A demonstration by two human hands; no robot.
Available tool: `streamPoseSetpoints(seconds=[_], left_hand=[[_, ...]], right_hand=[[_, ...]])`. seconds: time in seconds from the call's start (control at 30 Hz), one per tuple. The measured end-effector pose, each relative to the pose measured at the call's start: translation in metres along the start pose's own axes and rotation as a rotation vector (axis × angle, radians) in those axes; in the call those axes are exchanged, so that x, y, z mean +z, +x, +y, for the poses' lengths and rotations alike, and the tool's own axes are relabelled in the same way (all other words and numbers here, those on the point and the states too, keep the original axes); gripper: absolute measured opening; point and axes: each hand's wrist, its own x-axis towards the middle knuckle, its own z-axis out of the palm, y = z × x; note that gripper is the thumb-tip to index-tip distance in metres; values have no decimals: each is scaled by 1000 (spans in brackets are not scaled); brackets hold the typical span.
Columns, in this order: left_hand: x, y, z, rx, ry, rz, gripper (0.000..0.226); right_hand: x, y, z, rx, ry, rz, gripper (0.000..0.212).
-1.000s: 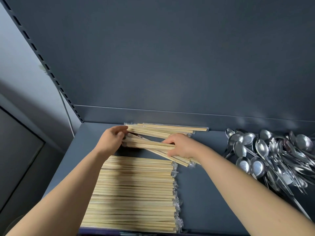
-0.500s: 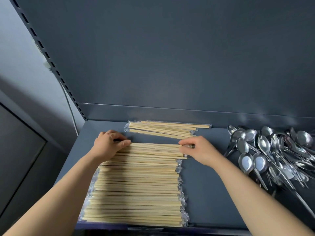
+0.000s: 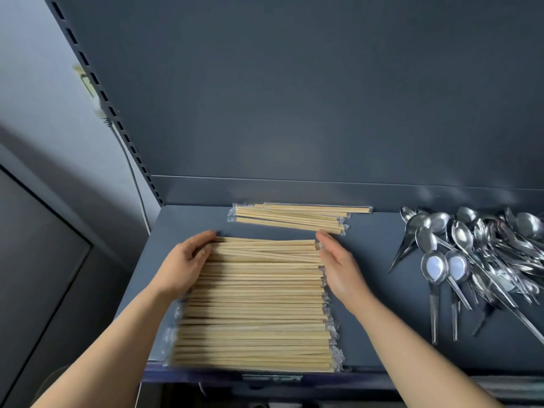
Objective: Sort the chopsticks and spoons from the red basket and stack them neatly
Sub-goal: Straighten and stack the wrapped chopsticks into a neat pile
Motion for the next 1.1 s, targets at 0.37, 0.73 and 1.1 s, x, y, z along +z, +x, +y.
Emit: streamPoseSetpoints(seconds=[0.37, 0.73, 1.1], left_hand=[[-4, -9, 3, 48, 49, 31, 20], [3, 0, 9, 47, 55, 37, 39], [0, 29, 25, -1, 139, 148, 38]], right_hand=[[8, -4, 2, -178, -457, -92, 38], [18, -1, -7, -77, -324, 5, 42], [-33, 39, -8, -155, -533, 240, 39]])
